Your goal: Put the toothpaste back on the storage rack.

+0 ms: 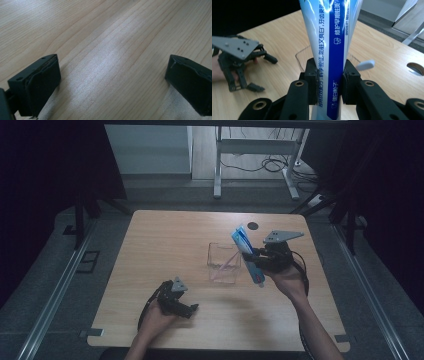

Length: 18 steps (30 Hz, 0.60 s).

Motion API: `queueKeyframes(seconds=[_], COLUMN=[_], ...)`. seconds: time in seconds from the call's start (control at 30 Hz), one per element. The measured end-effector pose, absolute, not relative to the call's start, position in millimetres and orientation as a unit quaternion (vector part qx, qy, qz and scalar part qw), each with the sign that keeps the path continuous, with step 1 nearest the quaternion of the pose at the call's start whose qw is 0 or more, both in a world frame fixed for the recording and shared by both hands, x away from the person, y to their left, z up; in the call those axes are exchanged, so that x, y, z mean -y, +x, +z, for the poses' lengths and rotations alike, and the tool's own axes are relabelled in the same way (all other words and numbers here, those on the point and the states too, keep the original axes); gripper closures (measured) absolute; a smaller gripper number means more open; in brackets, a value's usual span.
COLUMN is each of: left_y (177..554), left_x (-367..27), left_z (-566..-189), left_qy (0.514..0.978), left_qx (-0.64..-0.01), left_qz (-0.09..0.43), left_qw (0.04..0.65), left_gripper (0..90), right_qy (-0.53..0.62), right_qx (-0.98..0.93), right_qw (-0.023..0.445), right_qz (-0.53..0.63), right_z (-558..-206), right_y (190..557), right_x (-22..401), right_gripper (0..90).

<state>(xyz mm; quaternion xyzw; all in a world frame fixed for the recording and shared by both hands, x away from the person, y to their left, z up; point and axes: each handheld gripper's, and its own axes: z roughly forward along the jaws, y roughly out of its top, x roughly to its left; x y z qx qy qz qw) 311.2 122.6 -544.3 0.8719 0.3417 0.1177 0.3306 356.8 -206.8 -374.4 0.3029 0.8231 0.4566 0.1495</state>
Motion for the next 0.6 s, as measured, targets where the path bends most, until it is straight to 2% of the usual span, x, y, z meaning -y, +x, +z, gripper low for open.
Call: queueKeyframes(seconds=[0.6], left_y=[311.3], left_x=[-122.6], left_z=[-544.4], left_qy=[0.872], left_qx=[-0.341], left_qz=[0.118], left_qw=[0.331], left_gripper=[0.1], right_qy=[0.31], right_qx=[-0.8], right_qw=[0.156], right_qz=[0.489], right_z=[-366.9], right_y=[377.8], right_x=[190.6], right_gripper=[71.0])
